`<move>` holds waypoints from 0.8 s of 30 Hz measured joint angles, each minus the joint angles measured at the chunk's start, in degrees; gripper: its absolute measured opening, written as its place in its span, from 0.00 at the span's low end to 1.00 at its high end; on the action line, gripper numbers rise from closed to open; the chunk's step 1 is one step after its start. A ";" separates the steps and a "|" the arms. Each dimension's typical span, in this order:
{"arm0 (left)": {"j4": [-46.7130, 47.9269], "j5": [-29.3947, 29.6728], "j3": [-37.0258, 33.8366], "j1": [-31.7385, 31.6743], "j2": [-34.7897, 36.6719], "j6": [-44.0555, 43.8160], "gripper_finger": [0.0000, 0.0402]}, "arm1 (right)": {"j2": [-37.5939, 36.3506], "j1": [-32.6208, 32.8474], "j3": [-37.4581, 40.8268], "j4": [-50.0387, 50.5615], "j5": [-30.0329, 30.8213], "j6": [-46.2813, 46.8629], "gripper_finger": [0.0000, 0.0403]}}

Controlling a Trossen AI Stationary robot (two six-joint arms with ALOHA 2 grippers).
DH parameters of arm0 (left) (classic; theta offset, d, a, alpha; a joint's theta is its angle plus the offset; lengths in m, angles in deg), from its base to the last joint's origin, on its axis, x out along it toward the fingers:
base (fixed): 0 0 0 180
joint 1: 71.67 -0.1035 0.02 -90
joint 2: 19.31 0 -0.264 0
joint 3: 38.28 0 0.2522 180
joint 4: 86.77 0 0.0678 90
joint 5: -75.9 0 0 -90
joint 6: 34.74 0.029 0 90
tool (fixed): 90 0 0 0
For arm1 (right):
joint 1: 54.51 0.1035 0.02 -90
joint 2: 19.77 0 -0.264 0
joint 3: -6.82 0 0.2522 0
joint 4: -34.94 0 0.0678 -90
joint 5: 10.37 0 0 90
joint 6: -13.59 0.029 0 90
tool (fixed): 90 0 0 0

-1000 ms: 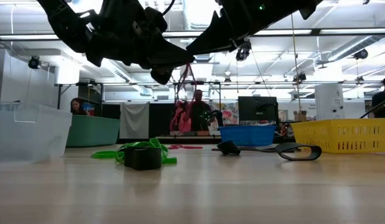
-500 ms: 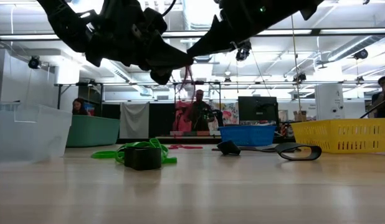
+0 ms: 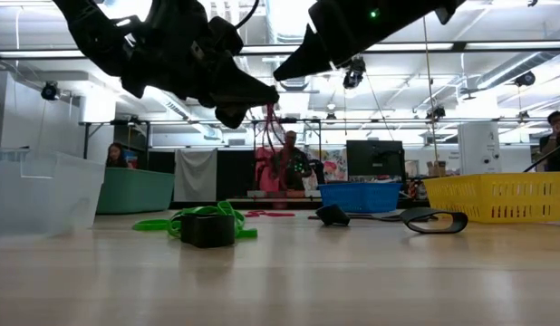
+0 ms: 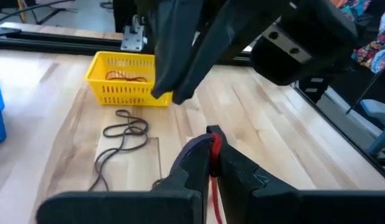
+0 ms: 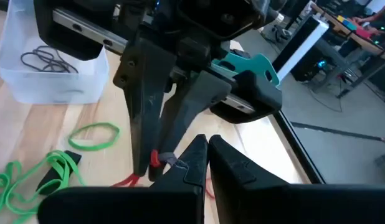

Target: Sort rubber bands into baskets

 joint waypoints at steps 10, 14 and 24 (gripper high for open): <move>-0.77 1.27 0.47 0.00 0.00 -0.20 0.02 | -0.18 -0.02 0.00 1.55 -5.94 2.16 0.09; -1.12 0.97 0.81 0.06 0.00 -0.20 0.02 | -0.22 -0.04 0.00 1.64 -5.94 2.82 0.19; -0.71 -0.22 1.64 0.06 -0.04 0.02 0.02 | -0.20 -0.02 -0.02 1.93 -6.14 2.88 0.32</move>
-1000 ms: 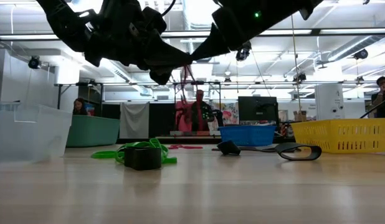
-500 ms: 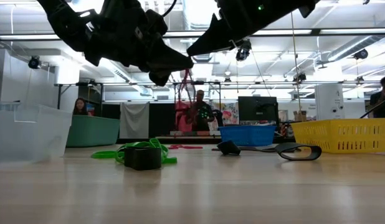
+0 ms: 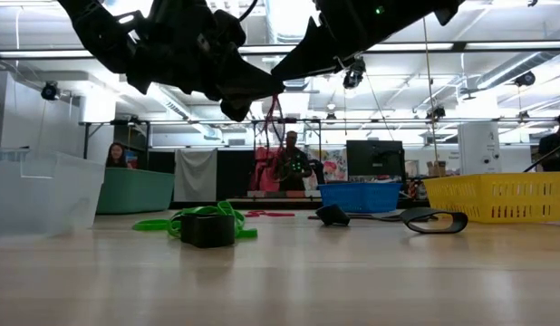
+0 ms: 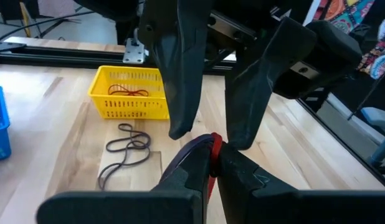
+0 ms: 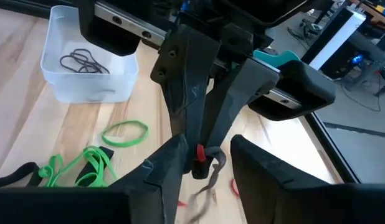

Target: Sort rubber bands into baskets

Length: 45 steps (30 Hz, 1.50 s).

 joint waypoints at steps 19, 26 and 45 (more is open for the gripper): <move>0.54 -1.94 0.00 0.68 -0.09 4.77 0.02 | 0.31 -1.25 -0.02 0.67 -5.09 2.27 0.03; 1.86 -1.85 0.21 0.68 -0.07 4.35 0.02 | 0.31 -1.22 0.02 -1.23 -0.81 -0.82 0.02; 2.73 -2.11 0.39 0.76 0.00 2.50 0.02 | -0.43 -0.92 0.04 -2.82 -3.21 -1.74 0.05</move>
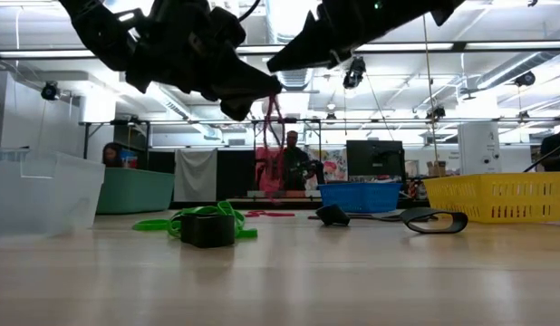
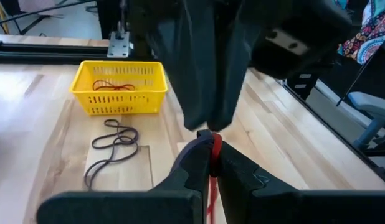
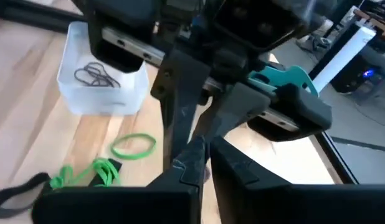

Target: Sort rubber bands into baskets

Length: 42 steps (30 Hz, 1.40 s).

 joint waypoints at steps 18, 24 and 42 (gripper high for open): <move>-4.41 -11.92 1.48 1.27 0.02 2.92 0.02 | -1.69 0.15 -0.02 -0.53 -19.54 3.42 0.38; -4.35 -12.61 1.46 1.80 0.02 3.01 0.02 | -1.66 0.10 -0.02 -1.87 -18.87 0.25 0.39; -4.99 -11.30 1.41 2.34 0.02 2.68 0.02 | -1.14 -0.10 0.02 -1.78 -18.69 0.36 0.27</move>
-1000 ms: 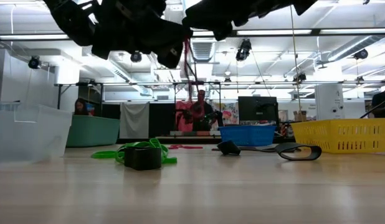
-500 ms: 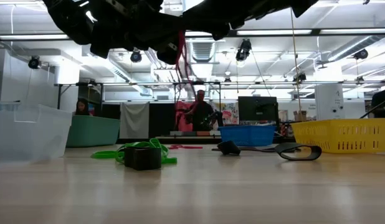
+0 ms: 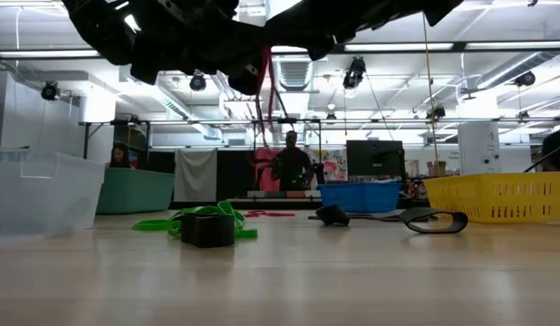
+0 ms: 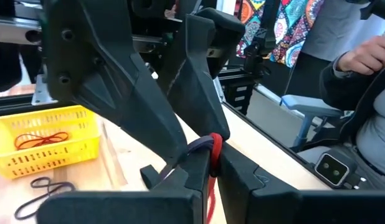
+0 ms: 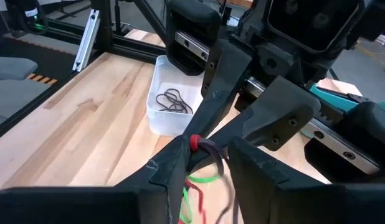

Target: Sort rubber bands into baskets

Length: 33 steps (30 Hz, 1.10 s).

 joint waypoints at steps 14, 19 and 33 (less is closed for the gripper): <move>0.05 1.33 -0.14 0.00 -0.04 -0.76 0.02 | 0.76 -0.09 0.02 -0.07 2.34 -2.51 0.03; 0.84 2.90 -0.14 -0.04 -0.04 -0.94 0.02 | 0.81 -0.08 0.05 -0.43 4.25 -3.45 0.02; 1.49 5.42 -0.01 -0.04 0.00 -2.23 0.02 | -1.84 -0.17 0.04 -4.59 12.80 -5.46 0.02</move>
